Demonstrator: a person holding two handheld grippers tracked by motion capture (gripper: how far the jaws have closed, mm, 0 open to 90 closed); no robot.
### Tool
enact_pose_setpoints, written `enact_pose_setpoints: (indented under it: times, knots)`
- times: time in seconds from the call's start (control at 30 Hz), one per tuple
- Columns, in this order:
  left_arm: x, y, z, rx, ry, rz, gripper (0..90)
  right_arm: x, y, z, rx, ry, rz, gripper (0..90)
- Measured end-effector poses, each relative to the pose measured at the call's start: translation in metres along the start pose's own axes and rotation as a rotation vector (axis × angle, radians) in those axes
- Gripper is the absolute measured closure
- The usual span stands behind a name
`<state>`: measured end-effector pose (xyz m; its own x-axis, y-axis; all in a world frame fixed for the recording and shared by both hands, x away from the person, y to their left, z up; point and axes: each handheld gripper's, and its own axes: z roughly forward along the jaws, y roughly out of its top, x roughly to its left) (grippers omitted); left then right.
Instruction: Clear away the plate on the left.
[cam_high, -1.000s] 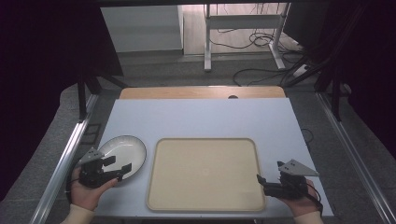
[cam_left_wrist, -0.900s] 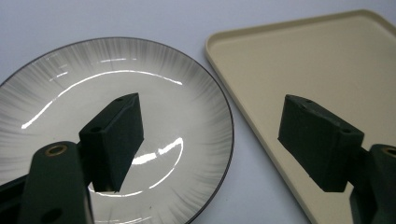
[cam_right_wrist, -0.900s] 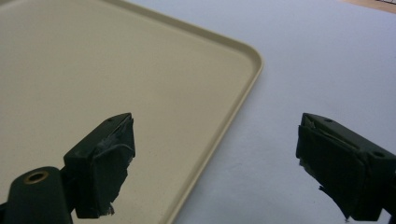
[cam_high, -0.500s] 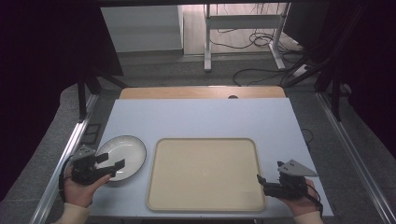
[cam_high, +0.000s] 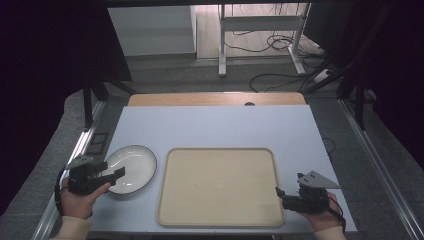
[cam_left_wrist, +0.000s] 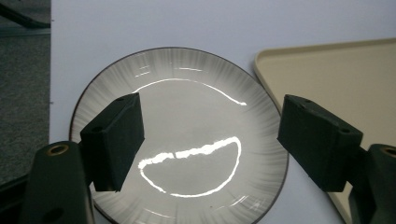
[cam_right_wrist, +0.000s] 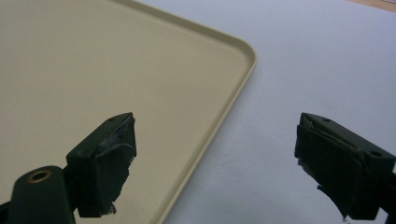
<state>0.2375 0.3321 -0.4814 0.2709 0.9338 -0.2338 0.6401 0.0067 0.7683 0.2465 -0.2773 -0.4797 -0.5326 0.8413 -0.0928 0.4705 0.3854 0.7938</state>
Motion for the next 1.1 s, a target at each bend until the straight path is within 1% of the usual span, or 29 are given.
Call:
enact_pose_setpoints:
  times: [0.2,0.4,0.5,0.7,0.83,1.0,1.1]
  knots:
    - [0.008,0.000,0.000,0.006,0.021,-0.009,22.1,0.000,0.000,0.000,0.003,0.002,0.003,13.1]
    - [0.016,0.000,0.000,0.009,0.035,-0.029,22.6,0.000,0.000,0.001,0.006,0.004,0.001,13.0]
    - [0.023,0.000,0.000,0.008,0.048,-0.044,22.8,0.000,-0.001,0.001,0.009,0.006,0.000,13.1]
    - [0.027,0.001,0.003,0.023,0.063,-0.041,23.3,0.000,0.000,0.002,0.013,0.004,0.004,13.1]
    - [0.031,0.002,0.006,0.032,0.071,-0.048,23.7,0.000,-0.001,0.002,0.013,0.003,0.003,13.0]
    - [0.033,0.003,0.011,0.047,0.072,-0.033,27.7,0.000,-0.001,0.002,0.017,0.002,0.006,13.1]
    - [0.035,0.004,0.013,0.051,0.075,-0.039,28.3,0.000,-0.001,0.003,0.017,0.001,0.006,13.1]
